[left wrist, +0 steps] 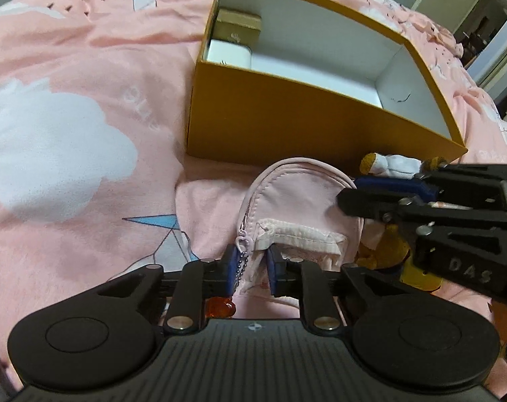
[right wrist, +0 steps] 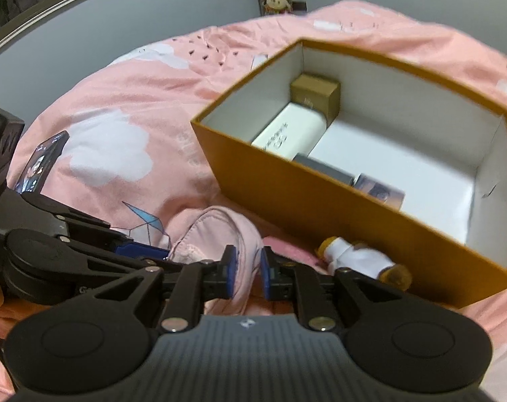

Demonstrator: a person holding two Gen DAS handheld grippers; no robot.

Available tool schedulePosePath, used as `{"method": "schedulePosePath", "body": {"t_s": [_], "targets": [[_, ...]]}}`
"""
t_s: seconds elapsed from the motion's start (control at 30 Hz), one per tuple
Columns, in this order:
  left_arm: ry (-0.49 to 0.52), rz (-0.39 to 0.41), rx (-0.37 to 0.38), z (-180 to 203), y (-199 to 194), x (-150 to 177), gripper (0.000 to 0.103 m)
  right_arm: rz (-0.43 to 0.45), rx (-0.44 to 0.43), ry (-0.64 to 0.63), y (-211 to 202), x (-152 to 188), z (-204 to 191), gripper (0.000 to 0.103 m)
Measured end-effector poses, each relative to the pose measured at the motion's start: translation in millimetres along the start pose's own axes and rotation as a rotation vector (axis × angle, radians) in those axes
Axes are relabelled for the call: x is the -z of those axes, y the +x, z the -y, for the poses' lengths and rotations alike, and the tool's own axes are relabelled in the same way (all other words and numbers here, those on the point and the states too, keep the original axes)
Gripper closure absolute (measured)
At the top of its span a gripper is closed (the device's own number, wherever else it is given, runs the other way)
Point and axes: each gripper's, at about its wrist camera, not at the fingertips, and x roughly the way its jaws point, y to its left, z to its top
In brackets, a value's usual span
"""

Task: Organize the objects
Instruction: 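Grasp the pink card wallet with the right tool while the left tool holds the pouch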

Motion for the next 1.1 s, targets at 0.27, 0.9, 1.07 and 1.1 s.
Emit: {"method": "schedulePosePath", "body": {"t_s": [0.27, 0.9, 1.07, 1.1], "targets": [[-0.004, 0.103, -0.077, -4, -38, 1, 0.088, 0.006, 0.038, -0.087, -25, 7, 8, 0.081], [-0.018, 0.105, -0.099, -10, -32, 4, 0.089, -0.097, 0.192, -0.684, 35, 22, -30, 0.066], [-0.025, 0.112, -0.091, -10, -33, 4, 0.089, -0.09, 0.188, -0.698, 34, 24, -31, 0.076], [-0.027, 0.115, -0.088, -11, -34, 4, 0.089, -0.085, 0.192, -0.699, 32, 24, -32, 0.077]]}}
